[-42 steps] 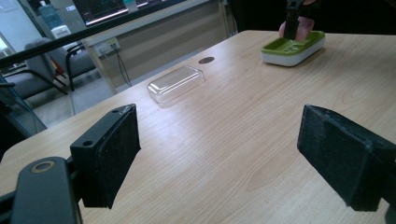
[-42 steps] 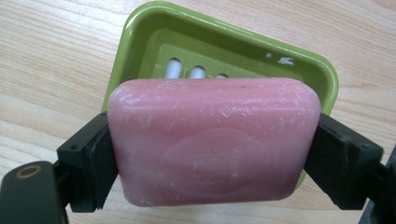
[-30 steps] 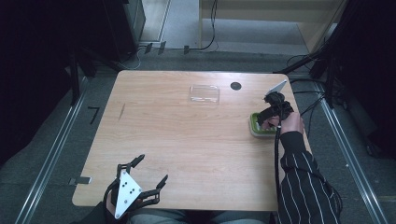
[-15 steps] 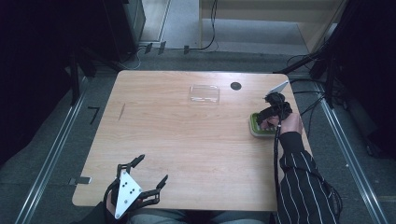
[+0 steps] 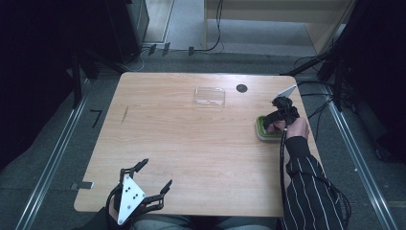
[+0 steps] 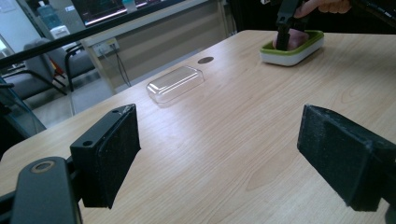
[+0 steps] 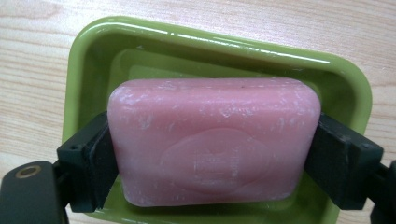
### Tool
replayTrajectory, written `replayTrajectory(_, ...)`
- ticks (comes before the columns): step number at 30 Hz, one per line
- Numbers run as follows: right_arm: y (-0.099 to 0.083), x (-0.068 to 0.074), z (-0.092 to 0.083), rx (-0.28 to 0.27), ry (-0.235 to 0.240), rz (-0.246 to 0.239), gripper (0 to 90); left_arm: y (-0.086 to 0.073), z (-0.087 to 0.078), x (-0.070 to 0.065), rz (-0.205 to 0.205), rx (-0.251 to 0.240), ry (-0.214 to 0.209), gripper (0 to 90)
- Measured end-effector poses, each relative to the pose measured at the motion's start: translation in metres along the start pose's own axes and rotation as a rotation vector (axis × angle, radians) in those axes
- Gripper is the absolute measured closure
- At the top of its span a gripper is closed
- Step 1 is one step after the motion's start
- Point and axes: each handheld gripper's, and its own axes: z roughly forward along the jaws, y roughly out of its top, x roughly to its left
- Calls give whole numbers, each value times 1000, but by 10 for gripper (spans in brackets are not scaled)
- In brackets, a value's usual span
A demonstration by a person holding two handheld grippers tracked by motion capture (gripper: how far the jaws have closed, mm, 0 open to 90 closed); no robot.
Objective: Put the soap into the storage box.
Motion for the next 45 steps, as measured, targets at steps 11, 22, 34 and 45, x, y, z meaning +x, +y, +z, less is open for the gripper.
replayTrajectory(11, 0, 2, 1, 2, -17, -2, 136, 0, 0, 0, 1, 1, 0, 136)
replayTrajectory(22, 0, 1, 2, 6, -13, 2, 128, 0, 0, 0, 2, 1, 1, 136)
replayTrajectory(34, -2, 4, -4, -5, -36, -17, 127, 0, 1, 0, 3, -1, -1, 136)
replayTrajectory(45, -7, 2, -16, -5, -42, -37, 25, 0, 0, 0, 5, -4, 0, 136)
